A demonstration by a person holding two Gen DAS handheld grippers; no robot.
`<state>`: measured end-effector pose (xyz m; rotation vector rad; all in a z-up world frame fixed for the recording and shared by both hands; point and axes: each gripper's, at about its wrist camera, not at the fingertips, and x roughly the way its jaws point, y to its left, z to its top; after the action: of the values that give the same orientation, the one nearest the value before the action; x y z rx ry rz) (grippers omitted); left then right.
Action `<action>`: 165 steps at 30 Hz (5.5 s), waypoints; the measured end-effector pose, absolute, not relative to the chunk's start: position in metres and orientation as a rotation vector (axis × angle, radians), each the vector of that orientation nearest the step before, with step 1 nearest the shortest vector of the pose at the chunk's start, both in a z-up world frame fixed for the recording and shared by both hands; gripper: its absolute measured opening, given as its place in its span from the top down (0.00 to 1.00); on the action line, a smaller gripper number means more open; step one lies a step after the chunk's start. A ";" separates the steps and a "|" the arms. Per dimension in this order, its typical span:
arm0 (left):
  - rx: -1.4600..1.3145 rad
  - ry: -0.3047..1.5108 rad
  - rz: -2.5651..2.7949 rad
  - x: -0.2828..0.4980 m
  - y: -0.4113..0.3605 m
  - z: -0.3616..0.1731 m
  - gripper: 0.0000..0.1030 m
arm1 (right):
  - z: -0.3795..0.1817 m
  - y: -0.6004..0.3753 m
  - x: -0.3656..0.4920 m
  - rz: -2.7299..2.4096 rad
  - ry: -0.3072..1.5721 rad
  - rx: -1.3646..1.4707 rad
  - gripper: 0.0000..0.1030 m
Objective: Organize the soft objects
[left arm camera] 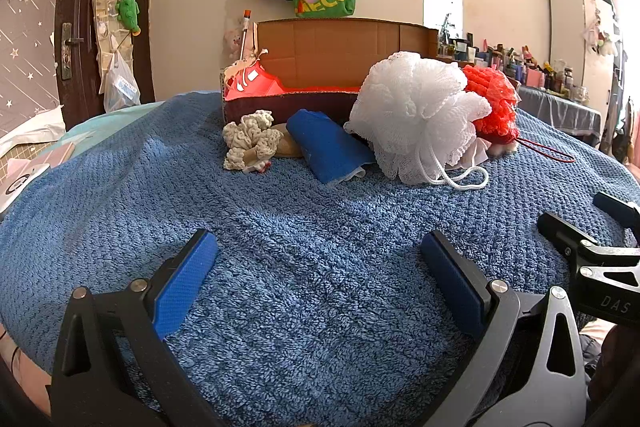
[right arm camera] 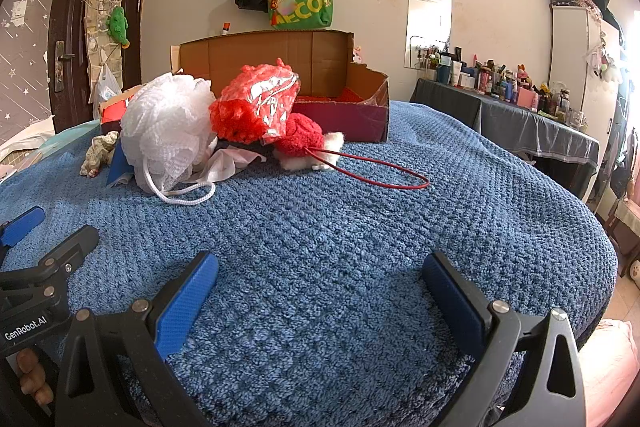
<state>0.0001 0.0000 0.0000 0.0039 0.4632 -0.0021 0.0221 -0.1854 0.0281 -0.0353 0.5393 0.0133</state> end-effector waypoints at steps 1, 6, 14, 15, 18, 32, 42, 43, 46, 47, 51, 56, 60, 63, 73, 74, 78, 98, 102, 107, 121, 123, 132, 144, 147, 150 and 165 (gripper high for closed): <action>0.004 0.463 -0.002 0.000 0.000 0.000 0.00 | 0.028 -0.185 0.022 0.013 0.539 -0.035 0.00; 0.003 0.464 -0.002 0.000 0.000 0.000 0.00 | 0.028 -0.185 0.022 0.013 0.540 -0.035 0.00; 0.003 0.464 -0.002 0.000 0.000 0.000 0.00 | 0.028 -0.185 0.022 0.013 0.540 -0.035 0.00; 0.003 0.464 -0.002 0.000 0.000 0.000 0.00 | 0.028 -0.185 0.022 0.013 0.540 -0.035 0.00; 0.003 0.465 -0.002 0.000 0.000 0.000 0.00 | 0.028 -0.185 0.022 0.013 0.540 -0.035 0.00; 0.003 0.466 -0.002 0.000 0.000 0.000 0.00 | 0.028 -0.185 0.022 0.013 0.541 -0.036 0.00; 0.003 0.466 -0.002 0.000 0.000 0.000 0.00 | 0.028 -0.185 0.022 0.013 0.541 -0.036 0.00; 0.003 0.466 -0.002 0.000 0.000 0.000 0.00 | 0.028 -0.185 0.022 0.013 0.541 -0.036 0.00; 0.003 0.466 -0.002 0.000 0.000 0.000 0.00 | 0.028 -0.185 0.022 0.013 0.541 -0.036 0.00; 0.003 0.466 -0.002 0.000 0.000 0.000 0.00 | 0.028 -0.185 0.022 0.013 0.541 -0.035 0.00; 0.003 0.466 -0.002 0.000 0.000 0.000 0.00 | 0.028 -0.185 0.022 0.013 0.541 -0.035 0.00; 0.002 0.466 -0.003 0.000 0.000 0.000 0.00 | 0.028 -0.185 0.022 0.014 0.541 -0.035 0.00; 0.011 0.464 0.000 0.000 -0.001 0.001 0.00 | 0.028 -0.185 0.021 0.014 0.543 -0.034 0.00; 0.032 0.450 0.010 0.001 -0.005 0.007 0.00 | 0.028 -0.185 0.022 0.017 0.552 -0.026 0.00; 0.049 0.404 -0.018 0.009 -0.013 0.037 0.00 | 0.044 -0.185 0.033 0.050 0.550 -0.002 0.00; 0.047 0.407 -0.022 0.011 -0.014 0.038 0.00 | 0.047 -0.186 0.035 0.054 0.548 0.003 0.00; 0.037 0.415 -0.043 0.023 -0.013 0.048 0.00 | 0.060 -0.189 0.042 0.066 0.530 0.020 0.00; 0.023 0.551 -0.317 0.087 -0.021 0.077 0.00 | 0.106 -0.201 0.123 0.299 0.580 0.123 0.02; 0.024 0.589 -0.372 0.099 -0.027 0.075 0.03 | 0.104 -0.200 0.135 0.341 0.611 0.115 0.10; 0.044 0.635 -0.419 0.112 -0.038 0.069 0.21 | 0.097 -0.195 0.148 0.404 0.652 0.116 0.29; 0.070 0.605 -0.446 0.115 -0.041 0.075 0.58 | 0.096 -0.201 0.152 0.479 0.667 0.183 0.51; 0.061 0.600 -0.447 0.113 -0.039 0.078 0.59 | 0.100 -0.202 0.150 0.478 0.655 0.186 0.51; 0.063 0.513 -0.420 0.103 -0.023 0.105 0.60 | 0.123 -0.207 0.139 0.458 0.596 0.180 0.51; 0.078 0.445 -0.390 0.122 -0.007 0.137 0.60 | 0.145 -0.202 0.155 0.451 0.558 0.131 0.51; 0.081 0.441 -0.396 0.148 -0.004 0.150 0.60 | 0.158 -0.197 0.180 0.456 0.544 0.100 0.51; 0.091 0.466 -0.398 0.182 -0.004 0.159 0.60 | 0.168 -0.190 0.217 0.461 0.565 0.073 0.51; 0.162 0.727 -0.328 0.349 -0.025 0.126 0.60 | 0.130 -0.156 0.401 0.380 0.895 0.025 0.51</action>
<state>0.3491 -0.0255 0.1255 0.1622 0.7275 -0.3284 0.4007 -0.1563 0.1295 0.0247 0.8948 0.3797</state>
